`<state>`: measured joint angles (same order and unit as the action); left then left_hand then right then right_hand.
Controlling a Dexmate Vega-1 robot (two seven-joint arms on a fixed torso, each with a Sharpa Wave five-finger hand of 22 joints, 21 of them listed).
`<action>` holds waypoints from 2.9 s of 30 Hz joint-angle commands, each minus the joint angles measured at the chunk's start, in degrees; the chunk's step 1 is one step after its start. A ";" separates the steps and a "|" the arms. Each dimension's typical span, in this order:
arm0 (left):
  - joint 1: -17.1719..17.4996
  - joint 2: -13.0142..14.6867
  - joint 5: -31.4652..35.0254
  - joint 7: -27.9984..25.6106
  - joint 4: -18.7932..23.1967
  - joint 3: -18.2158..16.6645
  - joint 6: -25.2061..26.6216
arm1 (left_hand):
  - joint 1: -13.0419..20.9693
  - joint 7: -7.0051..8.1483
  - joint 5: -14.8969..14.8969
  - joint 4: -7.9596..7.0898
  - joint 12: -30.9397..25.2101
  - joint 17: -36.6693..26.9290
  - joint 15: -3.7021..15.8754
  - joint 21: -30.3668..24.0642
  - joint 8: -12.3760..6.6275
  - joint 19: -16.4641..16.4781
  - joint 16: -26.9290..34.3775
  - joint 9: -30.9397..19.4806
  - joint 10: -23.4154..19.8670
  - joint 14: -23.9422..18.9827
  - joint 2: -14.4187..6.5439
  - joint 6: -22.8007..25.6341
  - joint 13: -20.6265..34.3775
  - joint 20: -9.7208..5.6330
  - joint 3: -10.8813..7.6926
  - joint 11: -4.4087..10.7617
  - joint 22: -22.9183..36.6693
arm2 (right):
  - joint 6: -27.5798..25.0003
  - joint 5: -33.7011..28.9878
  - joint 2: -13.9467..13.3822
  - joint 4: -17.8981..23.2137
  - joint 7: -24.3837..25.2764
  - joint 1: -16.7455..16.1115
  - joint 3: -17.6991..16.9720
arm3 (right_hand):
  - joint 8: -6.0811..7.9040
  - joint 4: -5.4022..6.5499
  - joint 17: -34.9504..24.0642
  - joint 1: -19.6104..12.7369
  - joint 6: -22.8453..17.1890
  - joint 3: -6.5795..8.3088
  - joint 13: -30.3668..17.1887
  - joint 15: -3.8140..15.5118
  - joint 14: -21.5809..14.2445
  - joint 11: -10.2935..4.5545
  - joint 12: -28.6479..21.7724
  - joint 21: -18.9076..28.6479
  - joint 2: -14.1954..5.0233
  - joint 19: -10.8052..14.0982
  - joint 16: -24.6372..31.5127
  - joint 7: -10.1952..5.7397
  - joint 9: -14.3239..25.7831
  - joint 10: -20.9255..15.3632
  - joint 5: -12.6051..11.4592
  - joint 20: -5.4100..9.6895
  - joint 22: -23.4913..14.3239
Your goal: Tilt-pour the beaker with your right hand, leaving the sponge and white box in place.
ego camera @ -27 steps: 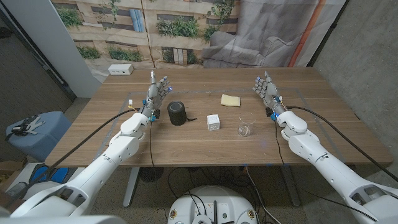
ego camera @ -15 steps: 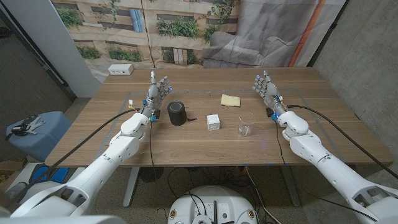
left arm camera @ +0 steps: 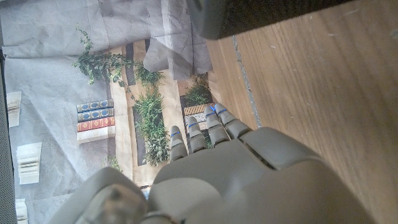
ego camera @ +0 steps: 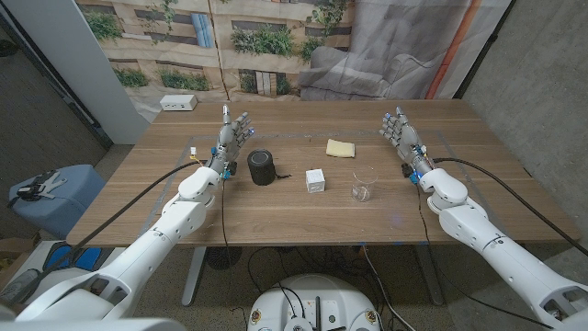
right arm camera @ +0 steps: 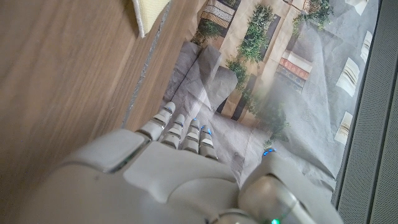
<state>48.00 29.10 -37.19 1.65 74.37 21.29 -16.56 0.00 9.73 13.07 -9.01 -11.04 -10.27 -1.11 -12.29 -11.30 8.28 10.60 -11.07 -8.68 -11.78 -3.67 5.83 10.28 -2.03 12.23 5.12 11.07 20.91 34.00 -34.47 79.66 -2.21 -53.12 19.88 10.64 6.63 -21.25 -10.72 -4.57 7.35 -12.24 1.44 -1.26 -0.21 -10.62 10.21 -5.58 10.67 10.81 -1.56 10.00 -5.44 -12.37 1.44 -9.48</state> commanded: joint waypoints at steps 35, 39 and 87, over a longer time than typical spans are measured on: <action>0.00 0.03 -0.01 0.05 -0.01 -0.03 -0.04 | 0.06 0.50 0.20 0.00 -0.34 -0.29 -0.09 -0.41 -0.28 0.35 0.28 -0.20 -0.55 -0.36 -1.42 0.08 0.14 -0.57 0.37 -0.04 0.15 | 13.52 -4.53 -11.65 5.35 -7.68 -13.16 -5.04 | -0.72 -7.72 4.13 -6.40 7.04 0.42 1.13 -0.49 1.59 -0.88 0.25 0.07 6.13 -1.46 -0.11 2.74 0.20 2.89 -0.15 0.56 -0.05; -0.01 0.03 -0.01 0.06 -0.02 -0.03 -0.04 | 0.07 0.59 0.20 0.00 -0.34 -0.29 -0.01 -0.40 -0.26 0.33 0.27 -0.20 -0.54 -0.35 -1.42 0.03 0.14 -0.55 0.37 -0.11 0.15 | 14.16 -5.31 -12.84 4.74 -8.54 -13.38 -5.18 | -0.76 -9.14 4.75 -7.86 9.10 0.58 1.13 -0.79 2.70 -0.80 0.41 0.04 6.92 -2.11 -0.19 3.27 0.25 4.53 -0.05 0.40 -0.05; 0.01 0.07 -0.04 0.07 0.02 -0.05 -0.02 | 0.07 0.56 0.21 0.01 -0.34 -0.29 -0.02 -0.40 -0.21 0.33 0.27 -0.20 -0.56 -0.35 -1.42 -0.03 0.14 -0.56 0.38 -0.02 0.15 | 15.30 -22.01 -21.24 10.13 -4.54 -17.91 -4.46 | -0.16 -15.70 8.08 -18.37 25.94 1.64 0.55 -3.28 11.29 0.84 -0.17 -0.55 11.76 -10.46 -0.01 8.41 0.95 15.53 -2.51 -0.68 -0.14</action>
<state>48.00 29.16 -37.21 1.71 74.35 21.24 -16.63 0.00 9.71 13.07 -9.00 -11.04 -10.25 -1.11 -12.28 -11.30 8.28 10.60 -11.05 -8.67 -11.77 -3.66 5.84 10.26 -2.03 12.21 5.11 11.05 37.47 15.37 -55.08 87.74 -8.94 -69.81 15.01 10.05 -8.79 -13.03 -28.54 9.80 9.16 -11.61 -1.94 9.52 0.91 -10.36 9.74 6.32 0.72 10.80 6.23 10.81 9.43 -14.49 0.72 -9.48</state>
